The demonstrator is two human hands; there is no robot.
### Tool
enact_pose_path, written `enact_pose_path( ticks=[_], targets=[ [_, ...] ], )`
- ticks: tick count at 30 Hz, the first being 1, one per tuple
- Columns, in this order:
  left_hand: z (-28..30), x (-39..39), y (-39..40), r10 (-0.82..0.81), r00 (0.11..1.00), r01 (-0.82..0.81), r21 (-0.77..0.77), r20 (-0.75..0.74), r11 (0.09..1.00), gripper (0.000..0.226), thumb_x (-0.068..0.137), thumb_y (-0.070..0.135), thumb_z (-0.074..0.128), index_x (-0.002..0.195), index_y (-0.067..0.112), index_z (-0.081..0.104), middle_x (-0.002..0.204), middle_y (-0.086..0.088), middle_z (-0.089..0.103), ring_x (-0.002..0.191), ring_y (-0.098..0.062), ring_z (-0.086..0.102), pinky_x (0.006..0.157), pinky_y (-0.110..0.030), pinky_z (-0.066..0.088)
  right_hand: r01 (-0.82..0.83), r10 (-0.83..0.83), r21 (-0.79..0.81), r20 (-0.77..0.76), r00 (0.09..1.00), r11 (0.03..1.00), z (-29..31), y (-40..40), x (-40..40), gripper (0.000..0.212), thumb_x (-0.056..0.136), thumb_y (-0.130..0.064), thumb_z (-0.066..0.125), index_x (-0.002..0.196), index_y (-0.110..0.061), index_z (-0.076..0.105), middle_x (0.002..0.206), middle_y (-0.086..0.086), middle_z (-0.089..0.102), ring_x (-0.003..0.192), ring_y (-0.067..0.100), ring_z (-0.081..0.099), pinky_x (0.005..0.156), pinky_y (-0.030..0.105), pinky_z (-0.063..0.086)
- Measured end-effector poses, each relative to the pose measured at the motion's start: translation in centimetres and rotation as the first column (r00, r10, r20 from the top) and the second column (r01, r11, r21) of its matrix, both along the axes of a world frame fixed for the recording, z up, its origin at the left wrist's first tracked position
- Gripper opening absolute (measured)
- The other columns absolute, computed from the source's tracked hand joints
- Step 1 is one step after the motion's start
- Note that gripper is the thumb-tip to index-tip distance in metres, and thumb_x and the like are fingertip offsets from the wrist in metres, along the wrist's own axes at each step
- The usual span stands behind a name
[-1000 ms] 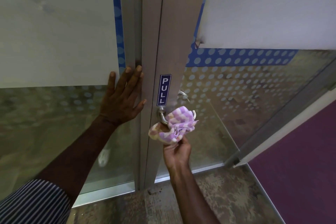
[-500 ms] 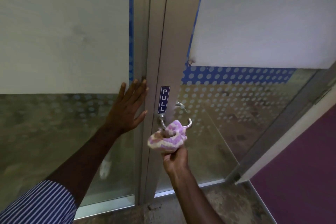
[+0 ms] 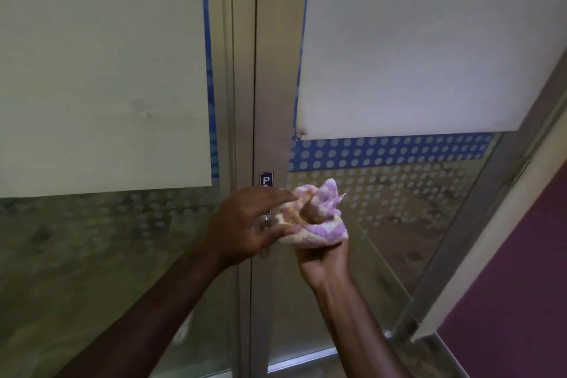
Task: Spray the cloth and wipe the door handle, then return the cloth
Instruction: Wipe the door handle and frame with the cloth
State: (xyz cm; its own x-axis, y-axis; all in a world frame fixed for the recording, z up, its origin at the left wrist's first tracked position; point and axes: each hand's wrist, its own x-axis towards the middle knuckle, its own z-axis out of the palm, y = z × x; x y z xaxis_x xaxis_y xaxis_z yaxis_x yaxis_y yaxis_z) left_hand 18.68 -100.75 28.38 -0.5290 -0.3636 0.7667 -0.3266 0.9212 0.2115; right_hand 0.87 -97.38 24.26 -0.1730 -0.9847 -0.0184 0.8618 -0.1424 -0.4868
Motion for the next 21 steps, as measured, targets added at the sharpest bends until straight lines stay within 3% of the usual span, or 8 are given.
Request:
enact_pose_path(
  ticks=[3,6,9,11,13,15,18,21],
  targets=[
    [0.4,-1.7,1.7,-0.021,0.99,0.037,-0.11,0.142,0.993,0.075,0.087,0.067,0.067,0.136,0.01,0.068,0.137,-0.005,0.069,0.13,-0.02,0.062,0.114,-0.034,0.045,0.01,-0.01,-0.029,-0.014,1.0,1.0,2.3,0.6,0.2,0.033,0.101,-0.04,0.052,0.111,-0.012,0.066,0.098,0.01,0.069,0.084,0.024,0.07,0.075,0.036,0.061],
    [0.5,-3.0,2.0,0.072,0.988,-0.047,-0.178,0.138,0.983,0.073,0.086,0.052,0.076,0.141,0.006,0.063,0.145,-0.01,0.063,0.138,-0.027,0.058,0.118,-0.043,0.044,0.022,-0.02,-0.069,0.038,0.999,0.997,3.8,1.0,0.3,0.033,0.092,-0.036,0.057,0.094,-0.011,0.078,0.092,0.01,0.078,0.082,0.024,0.076,0.07,0.033,0.064],
    [2.2,-3.7,1.7,0.123,0.992,-0.116,-0.189,0.027,0.975,0.05,0.091,0.036,0.068,0.134,0.01,0.068,0.132,-0.007,0.072,0.123,-0.024,0.067,0.114,-0.046,0.047,-0.037,0.036,0.031,0.016,0.999,0.999,3.7,0.6,-0.3,0.036,0.105,-0.032,0.045,0.117,-0.009,0.069,0.108,0.015,0.073,0.091,0.027,0.072,0.065,0.034,0.063],
    [4.3,-3.7,1.3,0.127,0.991,-0.13,-0.123,-0.035,0.984,0.042,0.091,0.033,0.067,0.127,0.013,0.073,0.118,-0.005,0.077,0.107,-0.021,0.071,0.102,-0.045,0.055,-0.064,0.08,0.169,-0.089,0.993,0.984,2.8,0.8,-1.3,0.058,0.107,-0.052,0.035,0.121,-0.006,0.068,0.114,0.02,0.074,0.095,0.031,0.073,0.07,0.037,0.062],
    [6.5,-3.4,1.0,0.097,0.991,-0.097,0.002,-0.096,0.995,0.035,0.09,0.028,0.073,0.122,0.013,0.075,0.111,-0.004,0.078,0.098,-0.021,0.073,0.089,-0.042,0.06,0.025,0.075,0.321,-0.295,0.953,0.947,0.7,1.3,-2.8,0.077,0.105,-0.064,0.024,0.111,-0.004,0.071,0.109,0.021,0.076,0.091,0.032,0.074,0.073,0.037,0.059],
    [8.5,-3.1,0.4,0.044,0.994,-0.035,0.084,-0.104,0.996,0.029,0.089,0.021,0.079,0.117,0.014,0.077,0.106,0.0,0.078,0.094,-0.014,0.073,0.083,-0.036,0.06,0.207,-0.03,0.349,-0.45,0.892,0.914,-1.4,1.9,-4.3,0.069,0.106,-0.058,0.026,0.094,-0.005,0.068,0.098,0.019,0.071,0.083,0.03,0.068,0.073,0.035,0.052],
    [10.5,-2.6,-0.4,-0.093,0.996,0.093,0.253,-0.012,0.963,0.027,0.09,0.016,0.081,0.111,0.032,0.073,0.099,0.025,0.073,0.091,0.009,0.069,0.079,-0.012,0.051,0.402,-0.285,0.097,-0.557,0.78,0.91,-1.6,2.0,-6.3,0.057,0.096,-0.06,0.044,0.103,-0.011,0.071,0.115,0.011,0.072,0.109,0.029,0.066,0.091,0.037,0.048],
    [11.6,-2.6,-1.1,-0.179,0.981,0.144,0.34,0.074,0.929,0.029,0.09,0.015,0.081,0.106,0.037,0.072,0.09,0.035,0.072,0.087,0.013,0.068,0.074,-0.002,0.045,0.214,-0.35,-0.281,-0.654,0.671,0.936,2.8,1.6,-7.0,0.057,0.102,-0.054,0.049,0.141,-0.013,0.059,0.143,0.004,0.064,0.138,0.022,0.055,0.115,0.038,0.043]
  ],
)
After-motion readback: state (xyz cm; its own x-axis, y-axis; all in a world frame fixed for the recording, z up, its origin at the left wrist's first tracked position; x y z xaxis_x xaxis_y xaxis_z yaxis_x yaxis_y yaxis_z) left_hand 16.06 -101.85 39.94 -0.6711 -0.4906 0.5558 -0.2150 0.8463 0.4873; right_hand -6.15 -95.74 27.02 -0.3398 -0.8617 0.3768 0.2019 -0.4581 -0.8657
